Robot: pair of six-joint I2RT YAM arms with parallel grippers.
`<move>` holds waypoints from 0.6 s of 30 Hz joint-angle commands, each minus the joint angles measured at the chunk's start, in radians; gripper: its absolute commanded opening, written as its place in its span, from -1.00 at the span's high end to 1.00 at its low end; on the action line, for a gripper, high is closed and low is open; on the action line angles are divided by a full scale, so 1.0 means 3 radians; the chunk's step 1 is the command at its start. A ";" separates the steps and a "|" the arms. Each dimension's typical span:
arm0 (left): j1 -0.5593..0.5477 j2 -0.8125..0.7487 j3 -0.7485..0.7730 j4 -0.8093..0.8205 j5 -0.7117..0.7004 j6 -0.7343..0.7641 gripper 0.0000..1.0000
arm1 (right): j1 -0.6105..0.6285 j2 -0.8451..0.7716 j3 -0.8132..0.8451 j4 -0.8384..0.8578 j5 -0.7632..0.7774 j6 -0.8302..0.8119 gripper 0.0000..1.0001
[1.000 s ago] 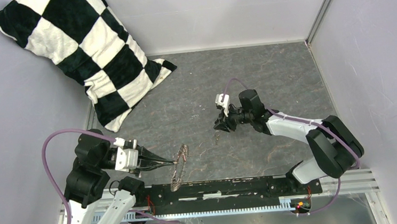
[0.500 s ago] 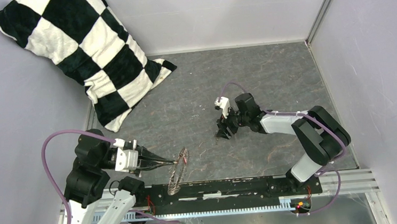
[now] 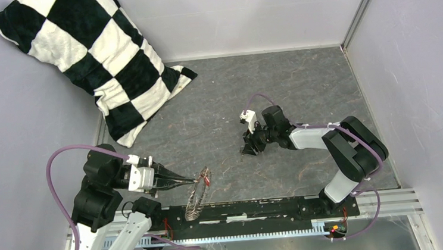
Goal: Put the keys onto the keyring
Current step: Pick up the key from the center of the board.
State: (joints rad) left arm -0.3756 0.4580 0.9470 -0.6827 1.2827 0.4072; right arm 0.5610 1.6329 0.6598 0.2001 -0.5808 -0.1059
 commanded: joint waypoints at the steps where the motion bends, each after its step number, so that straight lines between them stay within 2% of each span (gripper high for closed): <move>1: -0.0006 -0.0023 0.0033 0.0123 -0.0032 0.0146 0.96 | -0.0007 0.0046 -0.0011 0.0082 -0.0124 0.0056 0.04; 5: -0.0006 -0.0036 0.0034 0.0122 -0.0045 0.0149 0.95 | -0.0006 0.0103 0.0041 0.0095 -0.0156 0.0086 0.09; 11: -0.0008 -0.0052 0.0029 0.0123 -0.0069 0.0146 0.96 | -0.0006 0.0174 0.0056 0.0085 -0.0143 0.0097 0.31; 14: -0.0006 -0.0064 0.0019 0.0128 -0.0067 0.0146 0.95 | -0.0004 0.0175 0.0068 0.0080 -0.0121 0.0092 0.46; 18: -0.0008 -0.0064 0.0019 0.0125 -0.0073 0.0151 0.96 | -0.0004 0.0167 0.0123 0.0049 -0.0121 0.0084 0.81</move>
State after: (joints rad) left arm -0.3756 0.4461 0.9470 -0.6823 1.2583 0.4137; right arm 0.5606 1.6703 0.6636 0.2302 -0.6220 -0.0795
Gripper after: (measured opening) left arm 0.035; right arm 0.175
